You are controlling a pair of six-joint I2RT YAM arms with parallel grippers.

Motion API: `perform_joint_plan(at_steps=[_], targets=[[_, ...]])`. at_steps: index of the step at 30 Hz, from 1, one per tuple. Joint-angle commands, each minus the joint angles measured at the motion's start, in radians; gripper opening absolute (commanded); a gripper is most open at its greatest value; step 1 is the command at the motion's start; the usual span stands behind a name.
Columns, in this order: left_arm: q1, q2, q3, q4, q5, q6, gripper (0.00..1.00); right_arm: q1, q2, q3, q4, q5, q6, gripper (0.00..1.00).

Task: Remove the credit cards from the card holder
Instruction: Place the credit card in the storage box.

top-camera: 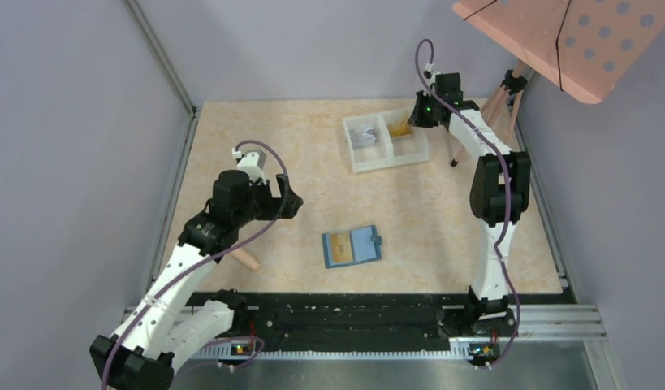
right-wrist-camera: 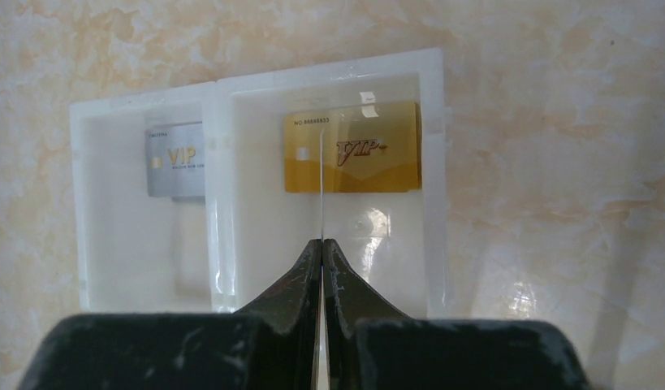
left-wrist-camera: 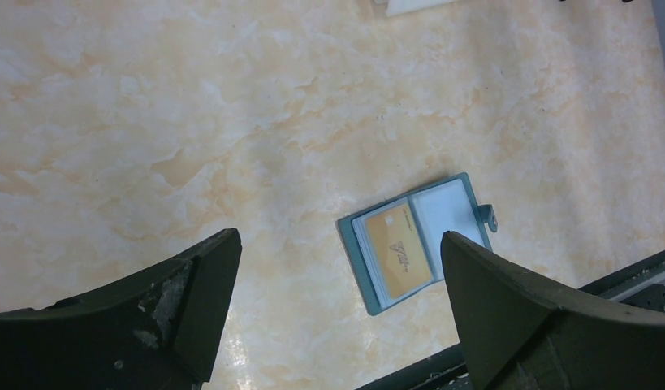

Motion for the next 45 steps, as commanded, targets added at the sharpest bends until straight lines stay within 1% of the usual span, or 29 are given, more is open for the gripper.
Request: perform_joint_plan(at_steps=[1, 8, 11, 20, 27, 35, 45], targets=[[0.000, -0.016, 0.006, 0.038, 0.002, 0.016, 0.99, -0.024, 0.044, 0.066, 0.003, -0.073, -0.008, 0.00], [0.000, 0.003, 0.008, 0.040, 0.007, 0.018, 0.98, -0.059, 0.089, 0.061, 0.056, -0.157, 0.016, 0.00], [0.000, 0.009, 0.012, 0.042, 0.011, 0.013, 0.98, -0.069, 0.092, 0.013, 0.122, -0.201, 0.034, 0.00], [0.000, 0.011, 0.013, 0.044, 0.018, 0.016, 0.98, -0.070, 0.147, 0.038, 0.134, -0.157, 0.044, 0.03], [0.000, 0.013, 0.010, 0.046, 0.024, 0.013, 0.98, -0.070, 0.162, 0.059, 0.132, -0.140, 0.056, 0.14], [0.000, 0.011, 0.011, 0.046, 0.031, 0.005, 0.98, -0.069, 0.153, 0.077, 0.120, -0.111, 0.072, 0.29], [0.000, 0.003, 0.012, 0.026, 0.040, -0.018, 0.98, -0.070, 0.137, 0.088, 0.112, -0.097, 0.079, 0.36]])
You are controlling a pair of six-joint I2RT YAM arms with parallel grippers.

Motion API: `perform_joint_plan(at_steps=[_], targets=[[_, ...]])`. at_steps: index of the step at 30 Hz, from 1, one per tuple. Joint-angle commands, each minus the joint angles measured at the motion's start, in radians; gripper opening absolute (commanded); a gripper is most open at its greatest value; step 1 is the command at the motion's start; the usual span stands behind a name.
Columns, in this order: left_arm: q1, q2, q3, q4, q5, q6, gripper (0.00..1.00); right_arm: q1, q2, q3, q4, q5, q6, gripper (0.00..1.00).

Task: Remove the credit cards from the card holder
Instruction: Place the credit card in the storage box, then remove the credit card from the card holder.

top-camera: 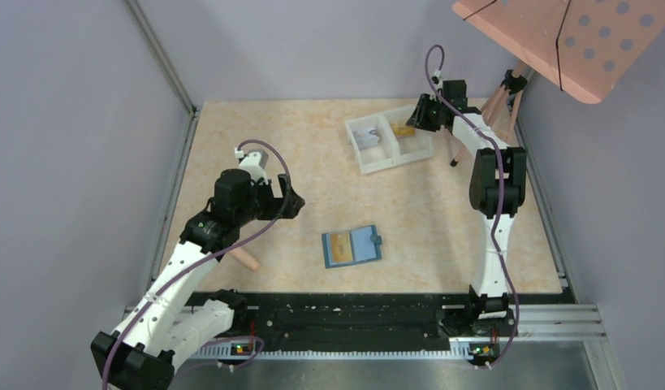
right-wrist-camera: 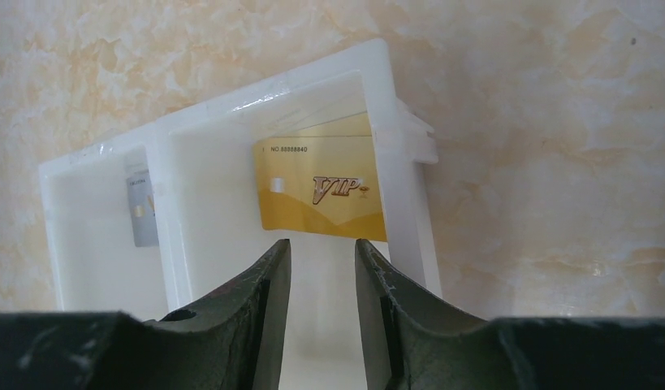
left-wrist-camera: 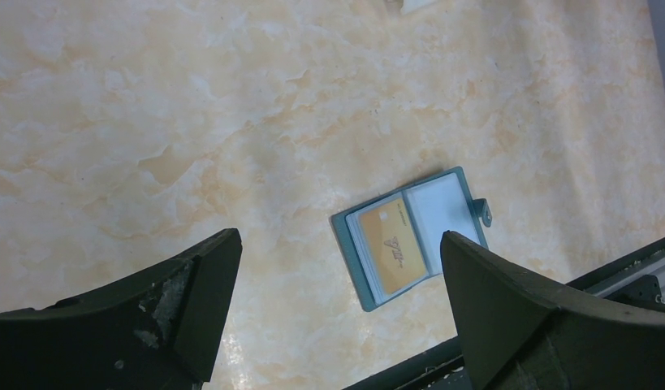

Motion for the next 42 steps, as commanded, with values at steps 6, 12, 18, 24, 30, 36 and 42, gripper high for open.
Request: perform_joint_plan(at_steps=[6, 12, 18, 24, 30, 36, 42], targets=[[0.000, -0.018, 0.012, 0.014, 0.012, -0.036, 0.98, 0.010, -0.033, 0.055, -0.030, 0.045, 0.009, 0.34], [0.000, -0.010, 0.016, -0.013, 0.012, -0.048, 0.98, 0.039, -0.054, 0.023, -0.052, 0.069, 0.008, 0.26], [0.000, 0.056, 0.038, -0.091, -0.021, -0.076, 0.97, 0.071, -0.115, -0.064, -0.043, 0.090, 0.017, 0.26], [0.000, 0.143, 0.037, -0.131, 0.042, -0.111, 0.96, 0.113, -0.246, -0.187, -0.042, 0.111, 0.026, 0.31], [0.000, 0.169, -0.008, -0.087, 0.145, -0.144, 0.95, 0.159, -0.437, -0.344, -0.065, 0.124, 0.048, 0.37], [0.002, 0.176, -0.104, 0.021, 0.228, -0.197, 0.91, 0.230, -0.673, -0.650, -0.030, 0.067, 0.111, 0.41], [0.001, 0.226, -0.193, 0.151, 0.342, -0.255, 0.82, 0.315, -0.854, -0.819, -0.023, 0.042, 0.156, 0.41]])
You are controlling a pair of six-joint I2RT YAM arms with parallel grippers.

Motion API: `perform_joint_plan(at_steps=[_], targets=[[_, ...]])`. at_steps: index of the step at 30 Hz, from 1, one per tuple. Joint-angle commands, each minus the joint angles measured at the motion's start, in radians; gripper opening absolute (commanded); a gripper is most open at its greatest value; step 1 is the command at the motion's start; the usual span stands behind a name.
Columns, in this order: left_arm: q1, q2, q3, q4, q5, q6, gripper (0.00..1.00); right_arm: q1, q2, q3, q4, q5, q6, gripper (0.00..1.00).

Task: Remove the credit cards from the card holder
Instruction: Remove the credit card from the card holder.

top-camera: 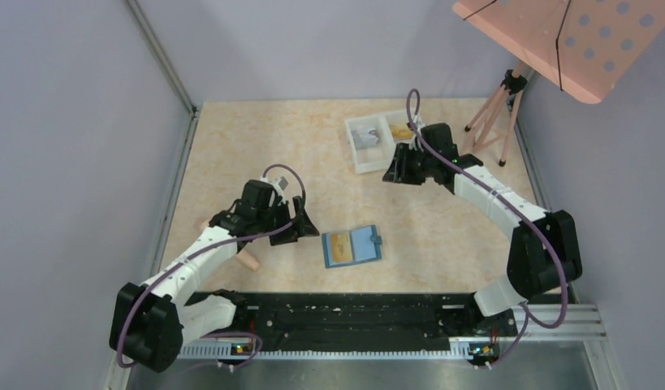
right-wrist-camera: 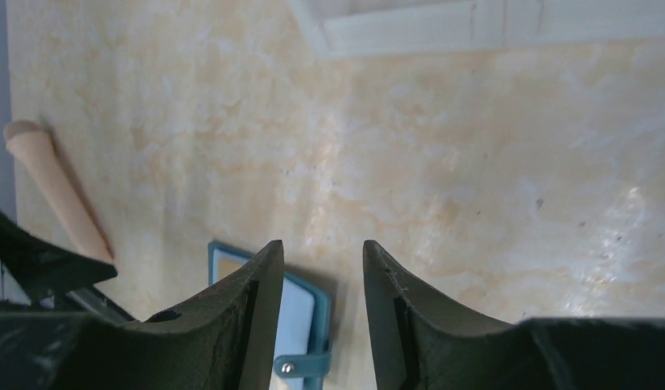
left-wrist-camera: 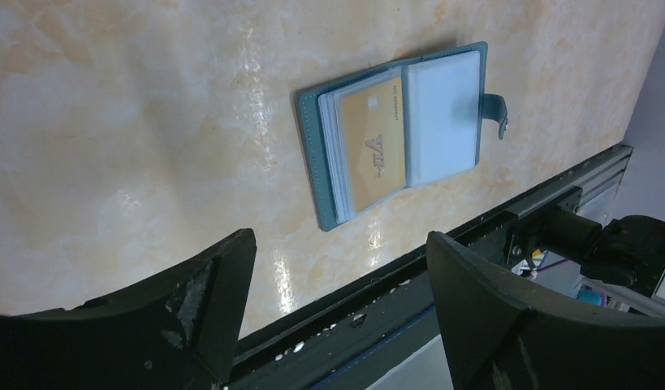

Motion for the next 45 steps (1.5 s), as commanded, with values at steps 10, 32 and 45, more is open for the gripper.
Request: perform_joint_plan(at_steps=[10, 32, 45], targets=[[-0.006, 0.159, -0.165, 0.401, 0.205, -0.140, 0.63, 0.279, -0.255, -0.339, 0.243, -0.141, 0.303, 0.38], [-0.047, 0.378, -0.214, 0.734, 0.263, -0.199, 0.07, 0.407, -0.065, -0.467, 0.498, -0.122, 0.373, 0.35], [-0.059, 0.447, -0.236, 0.741, 0.251, -0.198, 0.06, 0.407, 0.031, -0.478, 0.516, -0.091, 0.359, 0.34]])
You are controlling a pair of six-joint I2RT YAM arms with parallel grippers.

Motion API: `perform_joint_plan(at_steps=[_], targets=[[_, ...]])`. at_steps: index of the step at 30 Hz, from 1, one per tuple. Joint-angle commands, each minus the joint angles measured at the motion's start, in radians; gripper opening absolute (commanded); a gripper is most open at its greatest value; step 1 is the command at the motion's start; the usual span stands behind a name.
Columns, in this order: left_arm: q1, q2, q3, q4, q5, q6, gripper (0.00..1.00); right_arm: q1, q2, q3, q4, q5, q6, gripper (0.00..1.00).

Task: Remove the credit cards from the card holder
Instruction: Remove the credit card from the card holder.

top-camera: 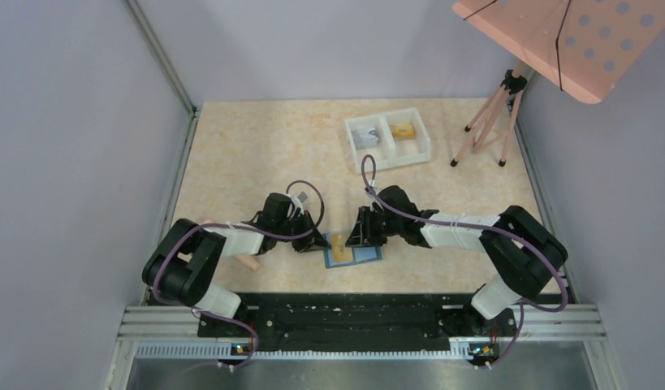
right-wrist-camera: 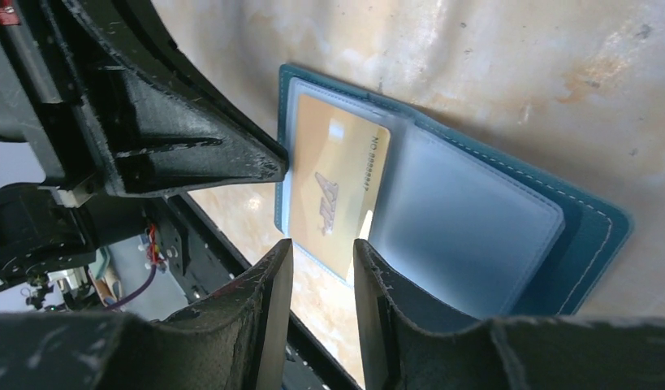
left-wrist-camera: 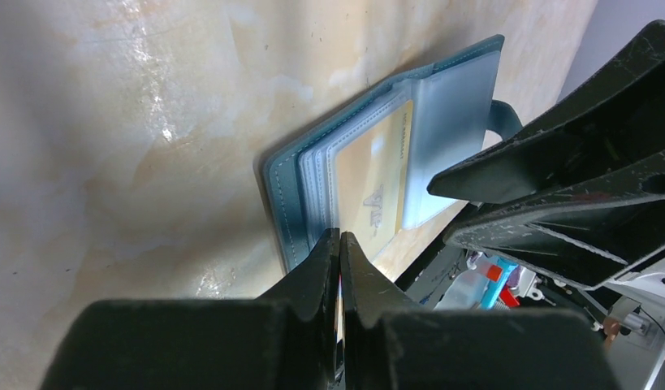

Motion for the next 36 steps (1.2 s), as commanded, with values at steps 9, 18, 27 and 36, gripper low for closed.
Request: perform_joint_plan(at_steps=[9, 18, 27, 36], targets=[[-0.014, 0.034, -0.036, 0.069, 0.001, -0.003, 0.06, 0.010, 0.042, -0.012, 0.027, 0.053, -0.020, 0.33], [-0.018, 0.037, -0.045, 0.082, 0.001, -0.011, 0.06, 0.031, 0.054, -0.013, 0.018, 0.084, -0.026, 0.33], [-0.019, 0.037, -0.050, 0.081, -0.002, -0.012, 0.05, 0.033, 0.063, -0.034, 0.087, 0.050, -0.014, 0.32], [-0.021, 0.052, -0.050, 0.084, -0.002, -0.010, 0.05, 0.031, 0.047, -0.059, 0.162, 0.021, -0.001, 0.07]])
